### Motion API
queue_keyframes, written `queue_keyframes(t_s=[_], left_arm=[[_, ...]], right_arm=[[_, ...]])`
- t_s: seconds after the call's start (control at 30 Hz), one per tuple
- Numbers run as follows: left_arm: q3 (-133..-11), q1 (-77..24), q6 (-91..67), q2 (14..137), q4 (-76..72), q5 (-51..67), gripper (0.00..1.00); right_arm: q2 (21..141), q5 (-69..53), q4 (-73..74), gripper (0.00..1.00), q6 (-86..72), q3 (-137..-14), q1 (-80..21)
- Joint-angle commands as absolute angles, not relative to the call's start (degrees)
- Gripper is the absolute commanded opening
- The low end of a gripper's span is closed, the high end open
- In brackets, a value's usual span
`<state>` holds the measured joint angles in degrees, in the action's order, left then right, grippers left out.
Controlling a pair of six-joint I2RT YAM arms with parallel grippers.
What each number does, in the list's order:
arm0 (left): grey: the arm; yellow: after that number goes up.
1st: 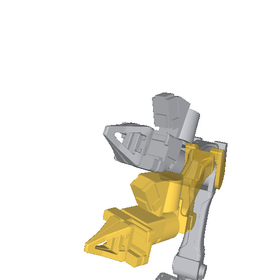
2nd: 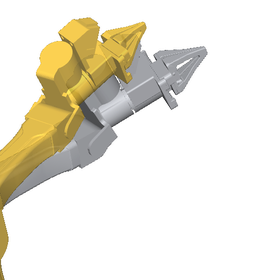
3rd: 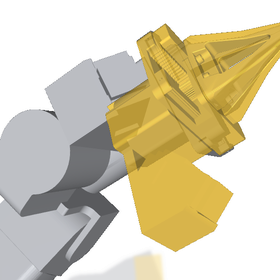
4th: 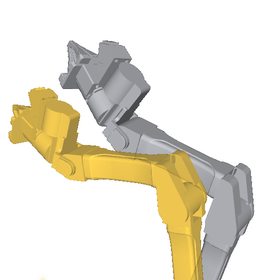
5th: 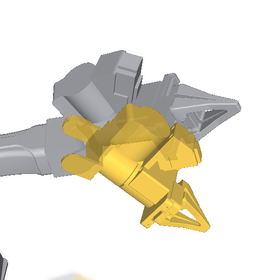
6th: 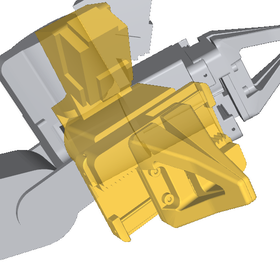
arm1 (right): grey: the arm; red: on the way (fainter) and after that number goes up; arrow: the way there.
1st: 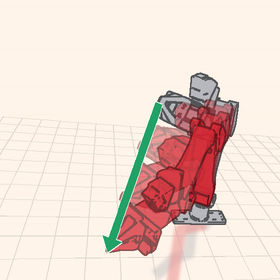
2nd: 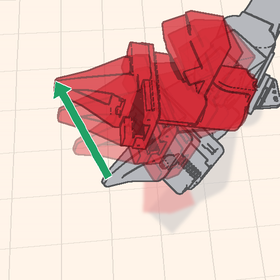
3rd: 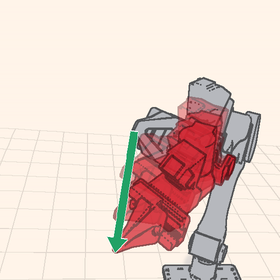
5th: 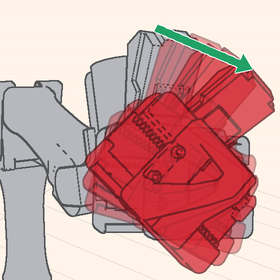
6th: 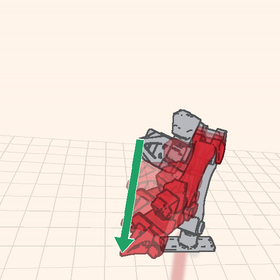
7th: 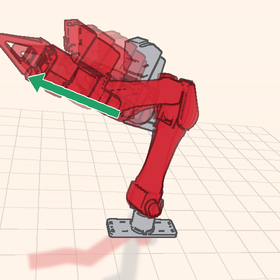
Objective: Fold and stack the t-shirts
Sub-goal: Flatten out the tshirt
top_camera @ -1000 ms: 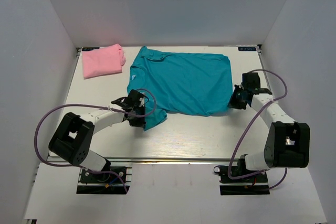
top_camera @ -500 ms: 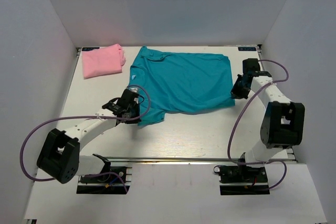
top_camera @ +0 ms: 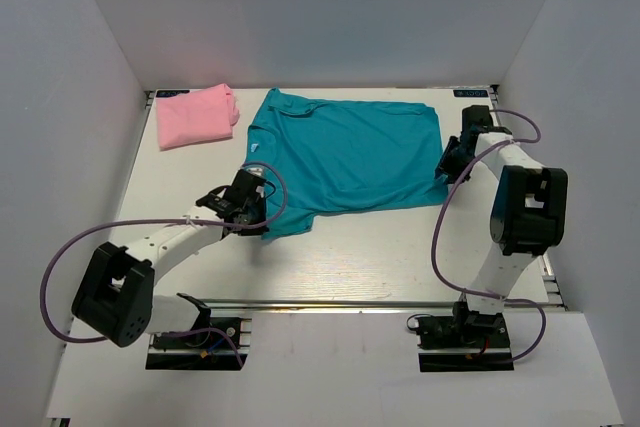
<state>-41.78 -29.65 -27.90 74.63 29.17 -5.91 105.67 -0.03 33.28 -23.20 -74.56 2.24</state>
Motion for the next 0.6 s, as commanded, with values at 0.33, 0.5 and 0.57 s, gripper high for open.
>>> queue_keyframes(t_s=[0.33,0.5,0.57], left_arm=[[-44.21,-29.79,-26.54,75.59,26.1,-4.75,0.0],[-44.21,-29.79,-26.54,76.11,26.1,-4.75,0.0],[-44.21,-29.79,-26.54,76.11,26.1,-4.75,0.0]], right_arm=[[96.5,-2.28,30.32,0.61,-18.46,-69.96,2.2],[98.7,-3.69,29.71,0.56,-19.42,-70.4,2.2],[100.02,-3.95,29.18,0.55,-19.77,-70.57,2.28]])
